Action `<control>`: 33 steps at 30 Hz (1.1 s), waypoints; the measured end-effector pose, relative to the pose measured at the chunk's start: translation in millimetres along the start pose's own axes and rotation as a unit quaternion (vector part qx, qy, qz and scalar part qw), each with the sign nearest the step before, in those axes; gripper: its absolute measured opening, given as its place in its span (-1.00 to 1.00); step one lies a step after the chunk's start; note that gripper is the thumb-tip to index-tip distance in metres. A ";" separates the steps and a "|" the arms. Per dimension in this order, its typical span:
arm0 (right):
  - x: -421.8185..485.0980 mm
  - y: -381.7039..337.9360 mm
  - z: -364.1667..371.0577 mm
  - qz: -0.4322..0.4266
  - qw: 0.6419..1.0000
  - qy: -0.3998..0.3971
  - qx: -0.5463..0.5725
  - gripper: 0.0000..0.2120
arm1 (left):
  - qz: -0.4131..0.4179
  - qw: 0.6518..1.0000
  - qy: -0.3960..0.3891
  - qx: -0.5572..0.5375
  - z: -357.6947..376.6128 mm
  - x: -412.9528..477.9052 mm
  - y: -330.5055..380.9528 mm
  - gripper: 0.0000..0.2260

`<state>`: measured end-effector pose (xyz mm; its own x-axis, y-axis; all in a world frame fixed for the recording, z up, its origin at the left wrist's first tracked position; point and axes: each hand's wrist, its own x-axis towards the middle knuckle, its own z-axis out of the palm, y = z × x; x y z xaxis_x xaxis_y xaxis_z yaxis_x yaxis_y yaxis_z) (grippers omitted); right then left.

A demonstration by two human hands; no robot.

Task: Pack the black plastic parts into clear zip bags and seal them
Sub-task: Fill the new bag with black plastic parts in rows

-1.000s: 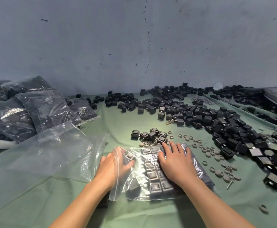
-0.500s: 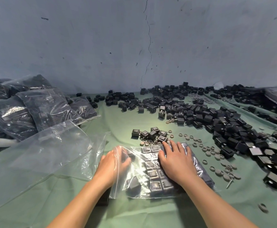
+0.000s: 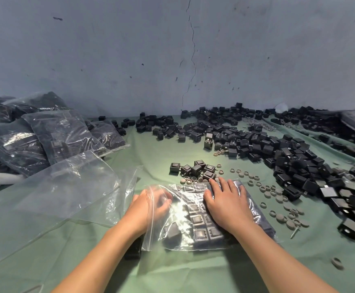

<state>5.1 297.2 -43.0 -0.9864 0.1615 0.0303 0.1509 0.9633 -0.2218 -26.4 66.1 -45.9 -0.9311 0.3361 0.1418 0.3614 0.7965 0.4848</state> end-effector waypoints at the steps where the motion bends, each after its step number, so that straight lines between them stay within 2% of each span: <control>1: 0.3 -0.1 -0.2 0.001 1.000 0.000 0.000 -0.43 | 0.001 1.000 -0.004 -0.004 -0.4 0.0 0.0 -0.83; 8: 0.4 -0.1 0.0 0.001 1.000 -0.003 -0.001 -0.42 | 0.004 0.999 -0.033 -0.014 -3.5 -2.5 0.9 -0.77; 11: 0.7 0.0 0.2 0.002 1.000 -0.005 -0.001 -0.42 | -0.011 0.996 -0.058 -0.070 -8.8 -3.7 0.0 -0.67; 13: 0.8 0.2 0.5 0.001 1.000 -0.006 -0.001 -0.42 | 0.010 0.991 -0.075 -0.107 -13.1 -6.2 -0.9 -0.71; 15: 0.7 0.3 1.0 0.001 1.000 -0.006 -0.001 -0.42 | 0.027 0.987 -0.106 -0.114 -17.7 -8.6 0.7 -0.69; 18: 0.8 0.4 1.0 0.002 1.000 -0.005 -0.001 -0.42 | 0.031 0.977 -0.178 -0.115 -21.3 -8.6 3.9 -0.55; 21: 1.7 -0.7 0.8 0.002 1.000 -0.003 -0.001 -0.42 | 0.028 0.964 -0.236 -0.121 -32.9 -12.9 5.0 -0.56; 24: 2.2 -0.3 1.1 0.001 1.000 -0.001 0.002 -0.42 | 0.028 0.957 -0.282 -0.059 -43.6 -19.4 1.9 -0.53; 27: 1.7 0.6 1.6 0.002 1.000 -0.005 0.002 -0.42 | 0.041 0.962 -0.272 0.005 -42.4 -21.8 2.5 -0.53; 30: 1.5 -0.3 1.6 0.004 1.000 -0.004 0.004 -0.42 | 0.047 0.969 -0.233 -0.071 -41.6 -23.5 7.3 -0.68; 33: 2.4 -0.5 1.7 0.003 1.000 -0.003 0.001 -0.42 | 0.040 0.985 -0.136 -0.097 -36.2 -23.1 12.2 -0.78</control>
<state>2.5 296.7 -44.5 -0.9858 0.1662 0.0230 0.1569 0.9618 -0.2243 -2.4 49.8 -12.1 -0.8425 0.5373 -0.0376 0.3924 0.6601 0.6405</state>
